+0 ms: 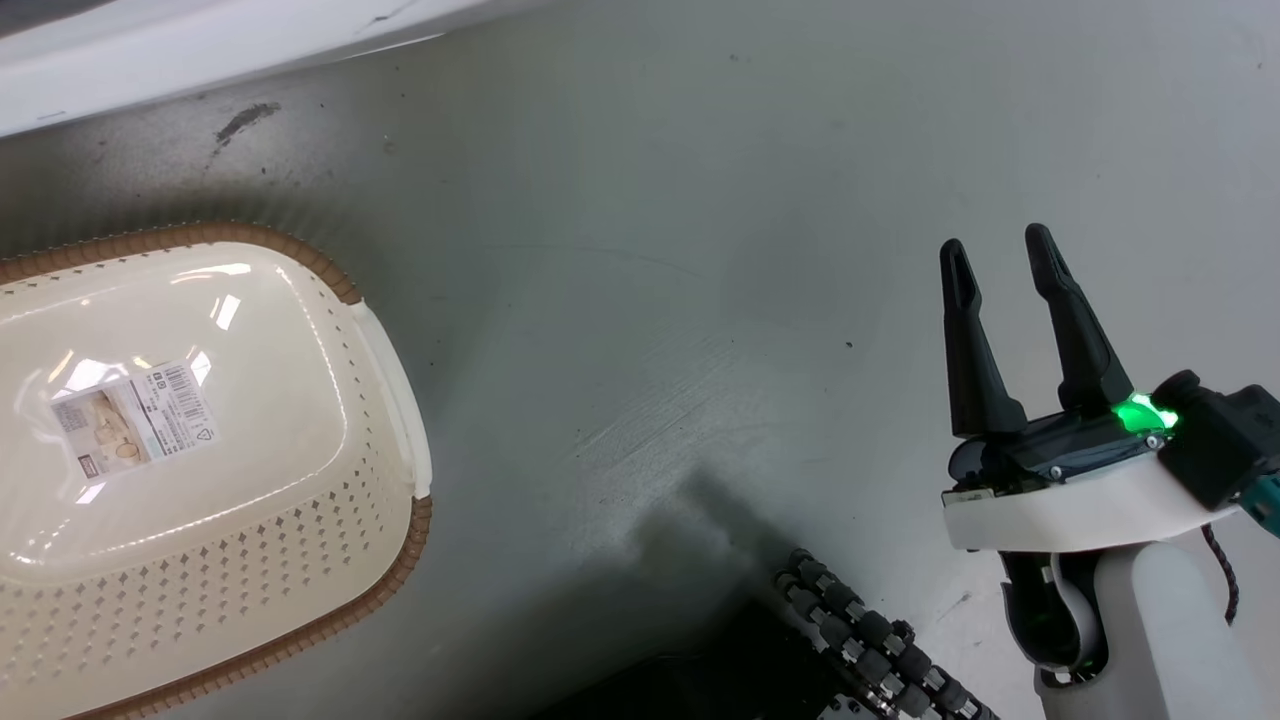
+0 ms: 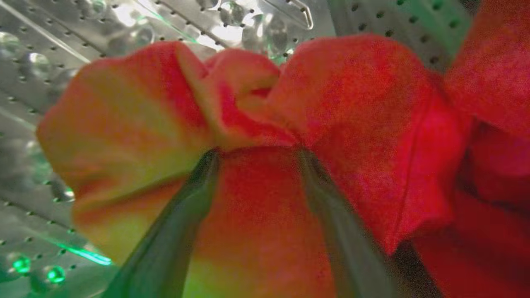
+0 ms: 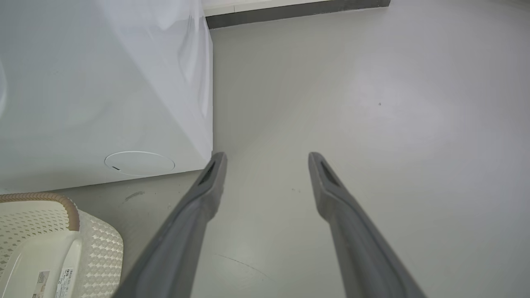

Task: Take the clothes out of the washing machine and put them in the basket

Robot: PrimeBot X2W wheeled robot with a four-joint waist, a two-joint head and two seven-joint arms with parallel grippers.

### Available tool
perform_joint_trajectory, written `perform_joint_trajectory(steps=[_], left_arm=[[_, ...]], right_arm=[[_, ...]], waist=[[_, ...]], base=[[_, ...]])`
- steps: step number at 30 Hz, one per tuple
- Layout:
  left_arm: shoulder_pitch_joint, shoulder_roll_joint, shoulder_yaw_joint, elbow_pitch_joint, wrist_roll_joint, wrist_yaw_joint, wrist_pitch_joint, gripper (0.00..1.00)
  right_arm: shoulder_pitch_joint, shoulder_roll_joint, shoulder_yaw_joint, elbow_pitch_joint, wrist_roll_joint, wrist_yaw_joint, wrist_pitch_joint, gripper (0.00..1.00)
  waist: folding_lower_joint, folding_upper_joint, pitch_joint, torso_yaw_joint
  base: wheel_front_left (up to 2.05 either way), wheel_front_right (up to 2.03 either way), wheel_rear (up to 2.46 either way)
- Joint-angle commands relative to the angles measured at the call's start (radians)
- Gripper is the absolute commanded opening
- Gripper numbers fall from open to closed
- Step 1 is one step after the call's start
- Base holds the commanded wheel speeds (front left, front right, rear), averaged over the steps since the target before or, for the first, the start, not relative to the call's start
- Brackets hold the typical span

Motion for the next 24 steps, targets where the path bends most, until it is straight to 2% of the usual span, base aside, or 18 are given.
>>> perform_joint_trajectory(steps=[1, 4, 5, 10, 14, 20, 24], left_arm=[[0.022, 0.003, -0.012, 0.021, 0.002, 0.002, 0.001, 1.0], [0.024, 0.001, -0.031, 0.023, -0.001, 0.001, -0.007, 1.0], [0.022, 0.001, -0.039, 0.021, -0.003, 0.001, -0.007, 0.0], [0.007, 0.023, -0.072, 0.005, -0.007, 0.001, -0.035, 0.0], [-0.02, 0.036, -0.084, -0.006, 0.002, 0.001, -0.105, 0.0], [-0.034, 0.06, -0.088, -0.007, 0.021, 0.001, -0.259, 0.0], [-0.003, 0.046, -0.089, -0.005, 0.048, 0.025, -0.451, 0.0]], right_arm=[[0.007, 0.001, -0.004, -0.01, 0.006, -0.001, -0.002, 1.0], [0.014, 0.001, -0.005, -0.019, -0.006, -0.001, -0.002, 1.0], [0.014, 0.001, -0.002, -0.024, -0.009, -0.001, -0.002, 1.0], [0.01, 0.001, 0.01, -0.034, -0.005, -0.001, -0.002, 1.0], [-0.009, 0.001, 0.024, -0.034, -0.002, -0.001, -0.002, 1.0], [-0.038, 0.001, 0.023, -0.013, 0.014, -0.001, -0.002, 1.0], [-0.052, 0.001, -0.001, 0.004, 0.021, -0.001, -0.002, 1.0]], waist=[[0.0001, 0.0, 0.004, 0.001], [0.0001, 0.0, 0.009, 0.002], [0.0001, 0.0, 0.012, 0.003], [0.0001, 0.0, 0.017, 0.004], [0.0001, 0.0, 0.011, -0.004], [0.0001, 0.0, -0.029, -0.024], [0.0001, 0.0, -0.08, 0.0]], base=[[0.0, 0.0, 0.0], [0.0, 0.0, 0.0], [0.0, 0.0, 0.0], [0.0, 0.0, 0.0], [0.0, 0.0, 0.0], [0.0, 0.0, 0.0], [0.0, 0.0, 0.0]])
